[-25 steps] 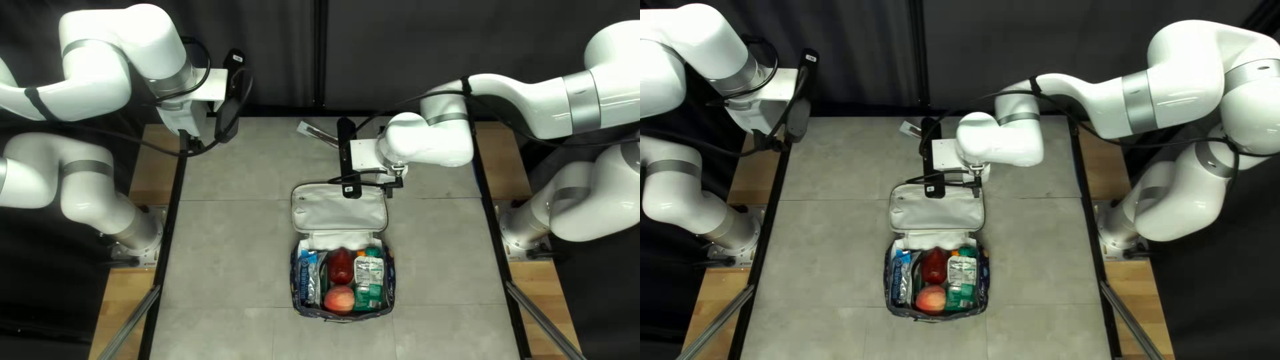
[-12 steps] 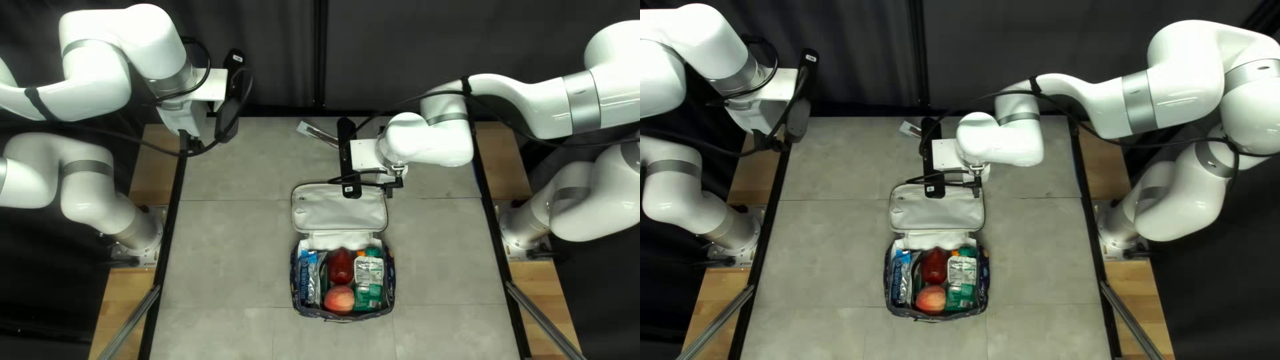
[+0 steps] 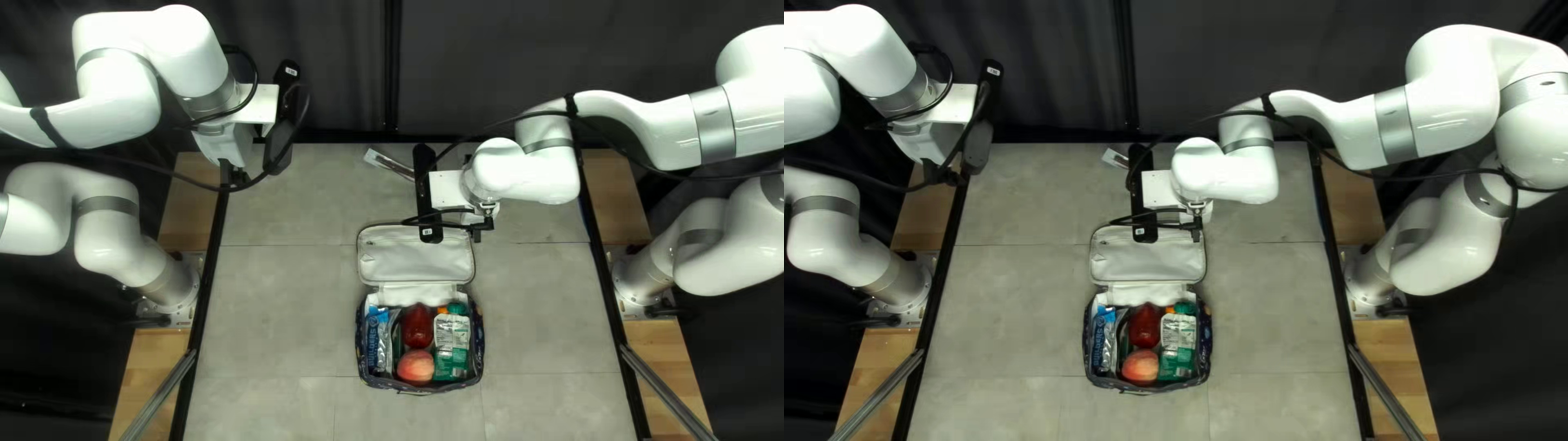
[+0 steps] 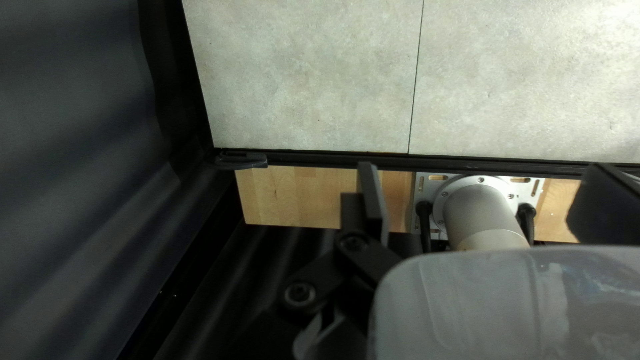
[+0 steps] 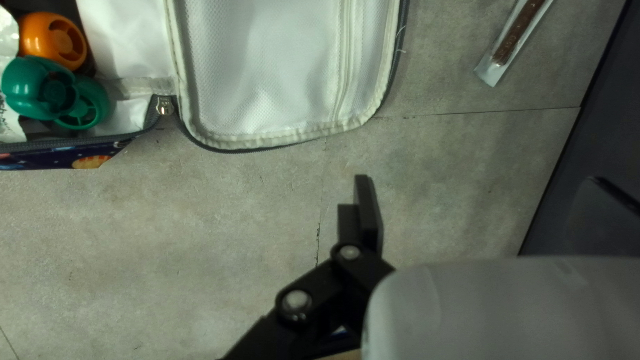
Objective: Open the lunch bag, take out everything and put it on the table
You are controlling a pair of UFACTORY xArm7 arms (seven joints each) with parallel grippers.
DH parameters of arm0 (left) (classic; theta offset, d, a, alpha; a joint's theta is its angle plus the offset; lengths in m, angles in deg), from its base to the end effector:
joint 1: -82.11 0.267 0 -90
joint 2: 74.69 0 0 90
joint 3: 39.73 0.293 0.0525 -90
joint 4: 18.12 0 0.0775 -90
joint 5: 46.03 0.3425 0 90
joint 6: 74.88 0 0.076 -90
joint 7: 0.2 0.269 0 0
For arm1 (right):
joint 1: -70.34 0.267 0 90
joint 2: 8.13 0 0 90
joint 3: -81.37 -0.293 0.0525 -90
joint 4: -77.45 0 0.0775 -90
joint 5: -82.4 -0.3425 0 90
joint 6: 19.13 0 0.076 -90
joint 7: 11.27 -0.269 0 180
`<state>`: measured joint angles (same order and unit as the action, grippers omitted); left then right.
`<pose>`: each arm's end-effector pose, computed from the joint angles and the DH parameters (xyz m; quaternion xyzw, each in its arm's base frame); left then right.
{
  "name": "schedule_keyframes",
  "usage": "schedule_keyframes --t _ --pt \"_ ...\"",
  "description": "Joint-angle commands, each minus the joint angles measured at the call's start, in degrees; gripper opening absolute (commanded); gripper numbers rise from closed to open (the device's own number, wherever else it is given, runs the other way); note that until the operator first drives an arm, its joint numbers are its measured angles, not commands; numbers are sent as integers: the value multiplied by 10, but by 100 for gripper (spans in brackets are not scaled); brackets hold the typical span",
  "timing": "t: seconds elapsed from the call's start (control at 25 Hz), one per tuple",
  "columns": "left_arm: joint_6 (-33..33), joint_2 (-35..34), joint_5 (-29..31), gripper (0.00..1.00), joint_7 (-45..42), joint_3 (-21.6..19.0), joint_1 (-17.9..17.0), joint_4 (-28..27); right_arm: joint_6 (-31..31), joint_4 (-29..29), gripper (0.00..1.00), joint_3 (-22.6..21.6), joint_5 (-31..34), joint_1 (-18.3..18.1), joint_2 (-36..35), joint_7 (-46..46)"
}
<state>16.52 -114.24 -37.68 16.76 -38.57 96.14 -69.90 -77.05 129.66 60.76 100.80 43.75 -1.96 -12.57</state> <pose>0.2506 0.1085 0.3450 -0.9977 0.0160 0.0189 0.0636 0.4266 -0.1080 0.1895 0.9878 0.0212 -0.0075 0.1540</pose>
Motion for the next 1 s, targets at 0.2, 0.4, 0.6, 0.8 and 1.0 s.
schedule_keyframes --t 0.2,0.4,0.6,0.8,1.0 --pt "0 0 0 100 0 0 0 0 0 0 100 0 0 0 0 0" --pt "0 0 0 100 0 0 0 0 0 0 100 0 0 0 0 0" --pt "0 0 0 100 0 0 0 0 14 -15 100 0 0 1 10 1" --pt "0 0 0 100 0 0 0 0 53 -38 100 -33 -53 34 61 -71" --pt "0 0 0 100 0 0 0 0 56 -23 100 -85 -75 74 55 -146"
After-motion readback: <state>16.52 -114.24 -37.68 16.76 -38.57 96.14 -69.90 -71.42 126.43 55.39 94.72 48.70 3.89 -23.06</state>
